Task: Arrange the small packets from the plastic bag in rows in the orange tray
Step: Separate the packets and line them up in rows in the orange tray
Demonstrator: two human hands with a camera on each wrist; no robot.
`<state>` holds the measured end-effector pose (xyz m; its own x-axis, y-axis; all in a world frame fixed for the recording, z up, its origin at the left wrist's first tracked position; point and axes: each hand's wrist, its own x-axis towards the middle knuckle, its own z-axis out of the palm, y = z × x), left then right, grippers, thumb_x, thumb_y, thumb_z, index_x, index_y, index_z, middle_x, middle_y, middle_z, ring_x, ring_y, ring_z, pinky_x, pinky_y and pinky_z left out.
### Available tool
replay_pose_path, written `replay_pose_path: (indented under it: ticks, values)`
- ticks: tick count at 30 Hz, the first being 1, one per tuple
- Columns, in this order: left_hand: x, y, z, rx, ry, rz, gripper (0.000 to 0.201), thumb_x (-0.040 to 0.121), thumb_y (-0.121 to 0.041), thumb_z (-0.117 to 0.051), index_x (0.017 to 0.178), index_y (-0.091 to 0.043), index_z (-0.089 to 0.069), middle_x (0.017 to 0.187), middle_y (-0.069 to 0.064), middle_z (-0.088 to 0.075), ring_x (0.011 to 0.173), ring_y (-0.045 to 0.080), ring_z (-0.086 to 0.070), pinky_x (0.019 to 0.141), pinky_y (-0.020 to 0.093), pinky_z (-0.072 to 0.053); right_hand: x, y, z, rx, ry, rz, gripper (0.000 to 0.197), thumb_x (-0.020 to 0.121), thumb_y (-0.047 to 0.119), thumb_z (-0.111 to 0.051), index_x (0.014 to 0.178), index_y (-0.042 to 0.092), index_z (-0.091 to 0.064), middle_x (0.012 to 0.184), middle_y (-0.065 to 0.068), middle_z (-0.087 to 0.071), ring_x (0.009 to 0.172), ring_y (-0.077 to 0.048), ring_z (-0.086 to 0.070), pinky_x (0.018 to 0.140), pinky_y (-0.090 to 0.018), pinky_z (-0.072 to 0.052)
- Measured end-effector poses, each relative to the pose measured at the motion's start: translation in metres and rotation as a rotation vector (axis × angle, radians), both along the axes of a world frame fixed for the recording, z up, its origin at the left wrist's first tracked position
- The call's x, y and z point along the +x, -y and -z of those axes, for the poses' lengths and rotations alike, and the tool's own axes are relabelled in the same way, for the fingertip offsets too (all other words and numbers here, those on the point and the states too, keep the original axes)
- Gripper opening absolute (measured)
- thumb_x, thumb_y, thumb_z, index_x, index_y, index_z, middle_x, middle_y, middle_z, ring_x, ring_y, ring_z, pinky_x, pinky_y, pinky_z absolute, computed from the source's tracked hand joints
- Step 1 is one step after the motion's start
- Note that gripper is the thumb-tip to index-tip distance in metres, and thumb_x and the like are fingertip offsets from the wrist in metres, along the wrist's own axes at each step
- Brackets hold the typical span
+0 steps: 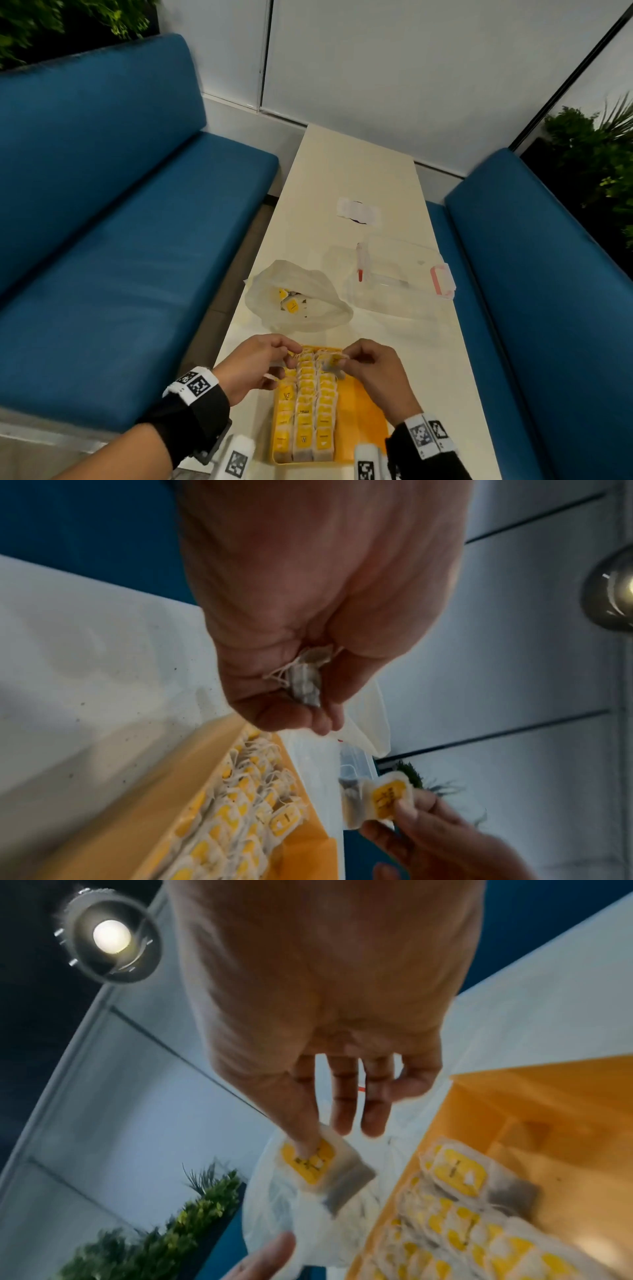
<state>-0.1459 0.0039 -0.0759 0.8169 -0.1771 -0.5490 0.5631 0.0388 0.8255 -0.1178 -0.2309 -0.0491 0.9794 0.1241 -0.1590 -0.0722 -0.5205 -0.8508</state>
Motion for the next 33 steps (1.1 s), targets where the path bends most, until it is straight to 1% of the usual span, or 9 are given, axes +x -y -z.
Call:
replay_pose_path:
  ticks: [3,7,12,16,18,21,23,28,33]
  values:
    - [0.004,0.006,-0.003,0.174,0.239,0.076,0.017,0.096,-0.021,-0.067,0.109,-0.029,-0.074,0.084,-0.003,-0.063,0.065,0.003,-0.057,0.061,0.019,-0.046,0.006,0.004,-0.010,0.062,-0.070,-0.046,0.010,0.075,0.001,-0.080,0.072,0.008,-0.073,0.074,-0.008,-0.072,0.065,-0.006,-0.065,0.062,-0.017,-0.050]
    - [0.010,0.019,-0.003,0.291,0.467,0.205,0.038,0.079,-0.043,-0.084,0.115,-0.043,-0.072,0.084,-0.009,-0.063,0.077,0.002,-0.061,0.075,0.019,-0.050,0.009,0.002,-0.017,0.148,-0.144,-0.124,0.002,0.080,0.002,-0.075,0.080,0.003,-0.075,0.072,-0.011,-0.071,0.062,-0.008,-0.062,0.057,-0.015,-0.045]
    - [0.014,0.031,0.003,0.376,0.517,0.115,0.007,0.078,-0.039,-0.085,0.081,-0.040,-0.078,0.088,-0.001,-0.067,0.085,0.011,-0.064,0.084,0.037,-0.054,0.005,-0.003,-0.011,0.284,-0.186,-0.078,0.005,0.086,0.001,-0.070,0.089,-0.001,-0.073,0.071,-0.021,-0.067,0.061,-0.018,-0.060,0.050,-0.024,-0.039]
    - [0.015,0.035,0.010,0.364,0.502,0.100,0.006,0.079,-0.040,-0.083,0.078,-0.041,-0.077,0.087,-0.001,-0.069,0.086,0.012,-0.065,0.085,0.038,-0.054,0.001,-0.005,-0.001,0.376,-0.228,-0.017,0.008,0.086,-0.003,-0.068,0.092,-0.007,-0.070,0.069,-0.025,-0.064,0.058,-0.021,-0.057,0.049,-0.025,-0.040]
    - [0.015,0.036,0.012,0.387,0.504,0.097,0.008,0.079,-0.041,-0.083,0.083,-0.036,-0.079,0.088,-0.004,-0.070,0.087,0.009,-0.065,0.083,0.031,-0.054,0.001,-0.003,0.001,0.376,-0.228,0.011,0.006,0.087,-0.004,-0.067,0.091,-0.007,-0.069,0.072,-0.029,-0.066,0.061,-0.026,-0.059,0.048,-0.026,-0.041]
    - [0.016,0.028,0.018,0.424,0.468,0.048,0.009,0.083,-0.038,-0.081,0.088,-0.031,-0.079,0.084,-0.010,-0.072,0.083,0.002,-0.064,0.074,0.015,-0.050,0.008,0.011,0.008,0.246,-0.196,0.080,0.005,0.089,-0.008,-0.063,0.088,-0.004,-0.066,0.068,-0.017,-0.070,0.058,-0.025,-0.065,0.046,-0.025,-0.045]
    - [0.017,0.016,0.027,0.475,0.438,0.017,0.010,0.083,-0.040,-0.081,0.087,-0.031,-0.078,0.081,-0.012,-0.073,0.081,0.002,-0.065,0.075,0.019,-0.053,0.013,0.025,0.018,0.085,-0.203,0.100,0.009,0.090,-0.007,-0.060,0.087,0.000,-0.064,0.068,-0.012,-0.071,0.061,-0.027,-0.069,0.048,-0.027,-0.048]
    - [0.015,-0.002,0.051,0.619,0.284,0.009,0.027,0.078,-0.044,-0.084,0.093,-0.029,-0.068,0.076,-0.006,-0.062,0.064,0.006,-0.056,0.056,0.018,-0.039,0.015,0.036,0.047,-0.189,-0.284,0.092,0.021,0.089,-0.005,-0.054,0.080,0.013,-0.060,0.074,-0.009,-0.070,0.061,-0.022,-0.071,0.056,-0.034,-0.055]
    - [0.009,0.000,0.064,0.595,0.202,0.120,0.050,0.078,-0.039,-0.085,0.117,-0.027,-0.056,0.083,0.001,-0.066,0.071,0.011,-0.062,0.061,0.019,-0.046,0.020,0.024,0.073,-0.408,-0.279,0.077,0.024,0.080,-0.002,-0.052,0.074,0.020,-0.060,0.079,-0.005,-0.068,0.071,-0.023,-0.069,0.066,-0.038,-0.059]
